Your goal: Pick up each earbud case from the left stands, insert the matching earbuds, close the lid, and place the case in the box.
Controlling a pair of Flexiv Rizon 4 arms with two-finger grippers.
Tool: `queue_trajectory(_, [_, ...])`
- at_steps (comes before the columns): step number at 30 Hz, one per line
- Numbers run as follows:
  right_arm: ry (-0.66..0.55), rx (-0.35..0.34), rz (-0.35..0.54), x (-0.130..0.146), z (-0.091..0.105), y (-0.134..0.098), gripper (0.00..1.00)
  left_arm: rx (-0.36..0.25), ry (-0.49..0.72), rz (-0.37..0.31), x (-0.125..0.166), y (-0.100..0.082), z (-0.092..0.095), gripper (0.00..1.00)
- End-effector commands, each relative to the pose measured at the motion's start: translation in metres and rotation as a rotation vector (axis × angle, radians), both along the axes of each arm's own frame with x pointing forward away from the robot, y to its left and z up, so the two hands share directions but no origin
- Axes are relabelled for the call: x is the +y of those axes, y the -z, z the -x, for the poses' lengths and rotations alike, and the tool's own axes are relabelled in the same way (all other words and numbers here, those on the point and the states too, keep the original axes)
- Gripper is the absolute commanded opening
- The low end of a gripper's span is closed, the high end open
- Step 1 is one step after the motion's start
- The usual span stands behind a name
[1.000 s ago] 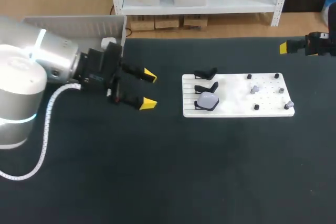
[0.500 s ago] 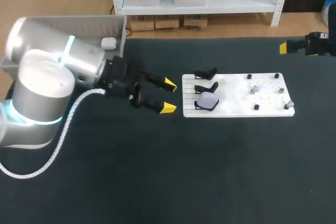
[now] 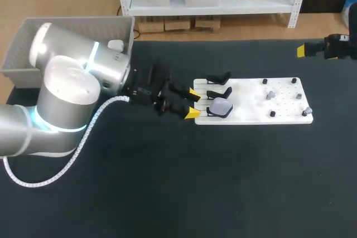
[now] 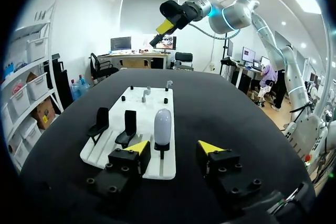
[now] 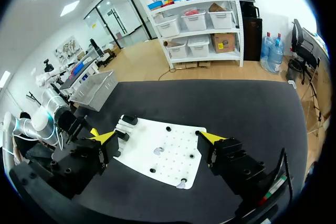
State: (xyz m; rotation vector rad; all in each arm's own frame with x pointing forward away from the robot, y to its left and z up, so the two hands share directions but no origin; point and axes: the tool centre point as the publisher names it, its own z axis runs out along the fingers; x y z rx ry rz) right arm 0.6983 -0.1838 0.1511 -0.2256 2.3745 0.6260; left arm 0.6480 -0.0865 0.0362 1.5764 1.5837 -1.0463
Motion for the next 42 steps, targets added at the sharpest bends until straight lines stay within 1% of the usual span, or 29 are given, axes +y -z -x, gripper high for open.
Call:
queue_trajectory(1, [-0.004,0.0,-0.003,-0.001,-0.001,0.001,1.0,0.001,0.003,0.008,-0.009,0.009,-0.005,0.61])
queue_trajectory(2, [-0.004,0.0,-0.003,-0.001,-0.001,0.001,1.0,0.003,0.004,0.008,-0.011,0.01,-0.005,0.64])
queue_trajectory(4, [-0.004,0.0,-0.003,-0.001,-0.001,0.001,1.0,0.005,0.006,0.009,-0.015,0.013,-0.005,0.76])
queue_trajectory(5, [-0.004,0.0,-0.003,-0.001,-0.001,0.001,1.0,0.006,0.008,0.009,-0.017,0.014,-0.006,0.76])
queue_trajectory(8, [-0.004,0.0,-0.003,-0.001,-0.001,0.001,1.0,0.007,0.007,0.011,-0.02,0.017,-0.009,0.74])
queue_trajectory(13, [-0.004,0.0,-0.003,-0.001,-0.001,0.001,1.0,0.002,0.005,0.018,-0.024,0.016,-0.016,0.73])
queue_trajectory(19, [-0.004,0.0,-0.003,-0.001,-0.001,0.001,1.0,0.006,0.018,0.028,-0.029,0.017,-0.017,0.71])
queue_trajectory(22, [-0.004,0.0,-0.003,-0.001,-0.001,0.001,1.0,0.014,0.024,0.029,-0.031,0.018,-0.016,0.66])
queue_trajectory(31, [-0.004,0.0,-0.003,-0.001,-0.001,0.001,1.0,0.025,0.034,0.023,-0.035,0.019,-0.018,0.65])
queue_trajectory(39, [-0.004,0.0,-0.003,-0.001,-0.001,0.001,1.0,0.031,0.043,0.016,-0.038,0.02,-0.02,0.59])
queue_trajectory(42, [-0.004,0.0,-0.003,-0.001,-0.001,0.001,1.0,0.034,0.05,0.018,-0.04,0.02,-0.02,0.55])
